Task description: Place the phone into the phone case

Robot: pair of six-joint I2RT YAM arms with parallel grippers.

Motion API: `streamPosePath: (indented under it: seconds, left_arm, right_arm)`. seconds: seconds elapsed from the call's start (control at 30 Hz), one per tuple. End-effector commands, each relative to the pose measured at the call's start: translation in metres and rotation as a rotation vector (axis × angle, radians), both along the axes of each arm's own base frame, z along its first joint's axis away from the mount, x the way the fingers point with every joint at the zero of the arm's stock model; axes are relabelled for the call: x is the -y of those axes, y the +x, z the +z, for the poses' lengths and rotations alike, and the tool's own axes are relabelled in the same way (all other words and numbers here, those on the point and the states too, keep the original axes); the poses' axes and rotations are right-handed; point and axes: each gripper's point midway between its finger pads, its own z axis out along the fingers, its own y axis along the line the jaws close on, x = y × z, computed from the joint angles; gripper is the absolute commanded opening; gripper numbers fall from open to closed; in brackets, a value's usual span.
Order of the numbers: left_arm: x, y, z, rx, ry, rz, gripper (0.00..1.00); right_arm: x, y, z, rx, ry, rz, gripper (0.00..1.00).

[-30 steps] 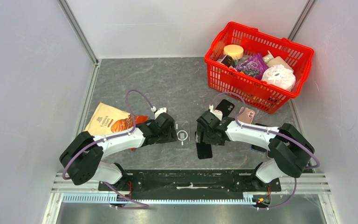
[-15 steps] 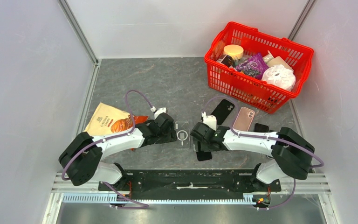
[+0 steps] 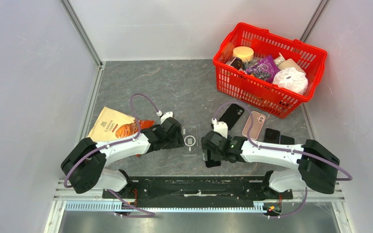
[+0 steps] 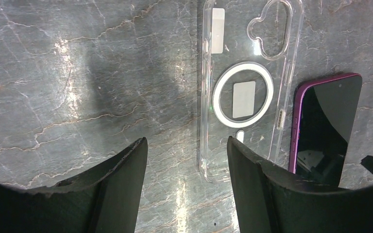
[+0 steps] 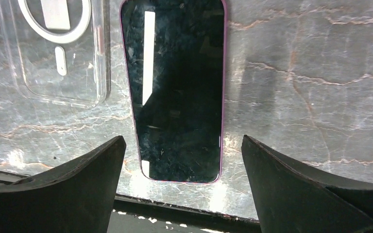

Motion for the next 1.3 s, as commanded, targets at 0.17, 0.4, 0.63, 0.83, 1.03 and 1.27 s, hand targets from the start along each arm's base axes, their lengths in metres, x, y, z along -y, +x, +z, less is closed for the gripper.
streamPosePath:
  seconds: [0.17, 0.4, 0.63, 0.83, 1.03, 1.27]
  left_arm:
    - [-0.004, 0.005, 0.002, 0.032, 0.001, 0.026, 0.67]
    - [-0.005, 0.004, -0.006, 0.017, 0.014, 0.027, 0.67]
    - [0.000, 0.003, -0.010, 0.002, 0.013, 0.008, 0.67]
    - [0.004, 0.003, -0.012, -0.007, 0.006, -0.004, 0.67]
    - [0.003, 0.005, -0.009, 0.002, 0.008, 0.001, 0.67]
    - [-0.006, 0.008, -0.004, 0.028, 0.025, 0.043, 0.67]
  right_arm:
    - [-0.011, -0.002, -0.016, 0.040, -0.106, 0.057, 0.97]
    - [-0.008, -0.009, -0.031, 0.022, -0.173, 0.054, 0.95]
    - [-0.002, -0.009, -0.028, 0.028, -0.150, 0.019, 0.70]
    - [-0.004, 0.007, -0.006, 0.048, -0.068, -0.035, 0.66]
    - [-0.008, 0.025, 0.019, 0.087, -0.007, -0.067, 0.68]
    - [-0.040, 0.042, 0.034, 0.100, 0.005, -0.036, 0.69]
